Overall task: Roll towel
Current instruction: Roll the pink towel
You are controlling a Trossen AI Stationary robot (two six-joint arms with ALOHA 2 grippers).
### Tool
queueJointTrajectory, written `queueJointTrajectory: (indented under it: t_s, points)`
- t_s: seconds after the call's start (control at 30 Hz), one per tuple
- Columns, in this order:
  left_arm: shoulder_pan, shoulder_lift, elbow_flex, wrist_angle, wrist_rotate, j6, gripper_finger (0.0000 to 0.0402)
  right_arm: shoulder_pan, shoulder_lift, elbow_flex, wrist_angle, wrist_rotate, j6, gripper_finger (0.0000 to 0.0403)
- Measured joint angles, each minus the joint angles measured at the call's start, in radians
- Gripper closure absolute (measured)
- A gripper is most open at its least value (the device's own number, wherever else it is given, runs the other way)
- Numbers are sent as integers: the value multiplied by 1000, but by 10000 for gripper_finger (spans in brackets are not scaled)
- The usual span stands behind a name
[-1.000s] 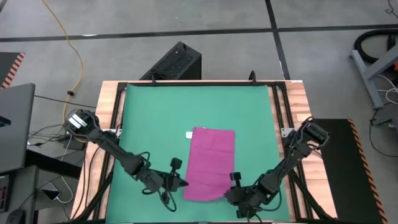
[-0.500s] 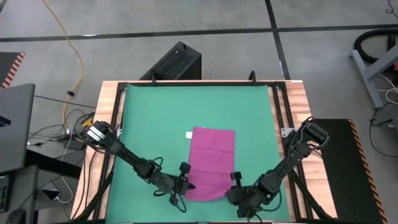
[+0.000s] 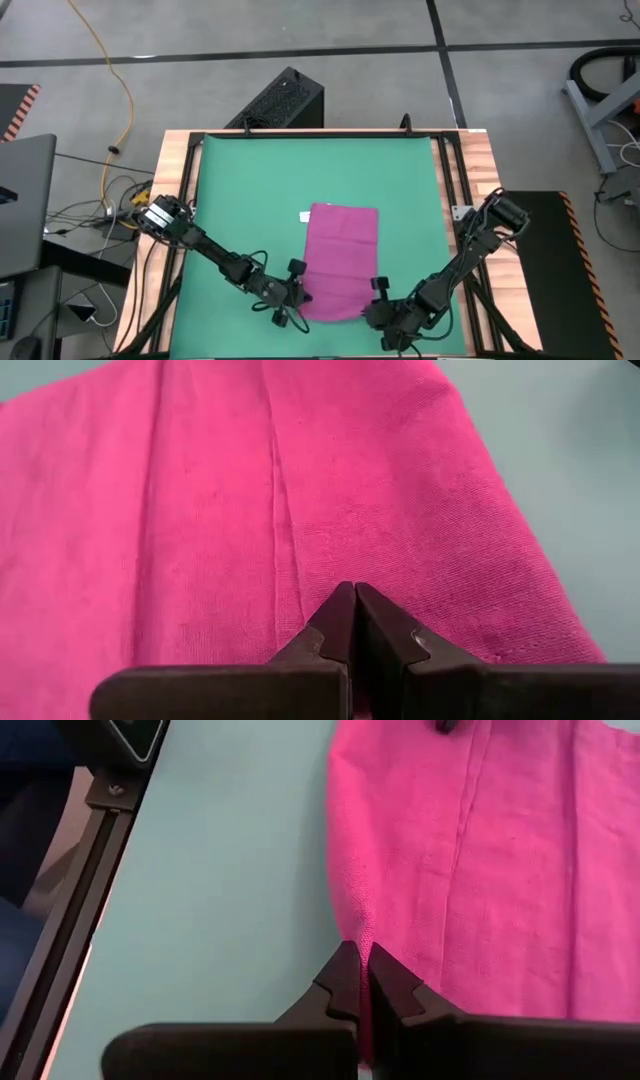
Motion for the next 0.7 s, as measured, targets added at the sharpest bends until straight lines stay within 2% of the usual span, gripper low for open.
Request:
queueJointTrajectory:
  t_s: [0.23,0.7]
  points:
    - [2,-1,1,-37,29,-32,401,-30,0,0,-68,1,182,387]
    - [2,-1,0,-76,74,-45,401,-82,0,0,-144,-20,393,388]
